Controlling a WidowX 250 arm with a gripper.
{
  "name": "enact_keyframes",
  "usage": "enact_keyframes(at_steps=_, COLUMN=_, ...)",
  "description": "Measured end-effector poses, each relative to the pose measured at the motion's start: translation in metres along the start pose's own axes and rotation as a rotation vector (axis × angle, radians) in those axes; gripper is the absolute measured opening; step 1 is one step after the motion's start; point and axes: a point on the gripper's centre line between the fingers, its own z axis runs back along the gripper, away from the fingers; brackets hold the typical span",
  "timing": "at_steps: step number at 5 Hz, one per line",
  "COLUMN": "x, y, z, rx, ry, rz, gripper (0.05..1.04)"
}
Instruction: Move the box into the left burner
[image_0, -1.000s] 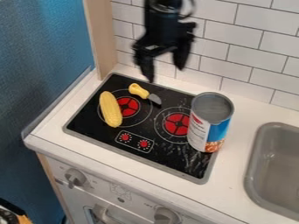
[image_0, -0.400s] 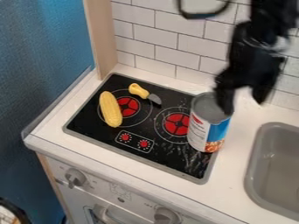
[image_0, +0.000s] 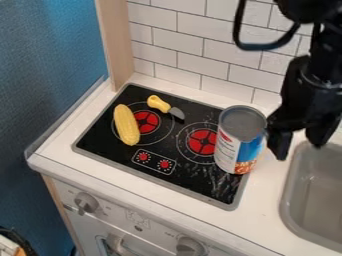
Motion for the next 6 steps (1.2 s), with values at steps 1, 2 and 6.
enact_keyframes(at_steps=1, x=0.000, y=0.007, z=-0.011, rx=0.052, ry=0.006, rz=0.018, gripper=0.992)
enact_keyframes(at_steps=2, x=0.010, y=0.014, z=-0.025, rx=0.088, ry=0.017, rz=0.045, gripper=0.993)
enact_keyframes(at_steps=6, x=0.055, y=0.054, z=-0.049, rx=0.099, ry=0.046, rz=0.232, gripper=0.995)
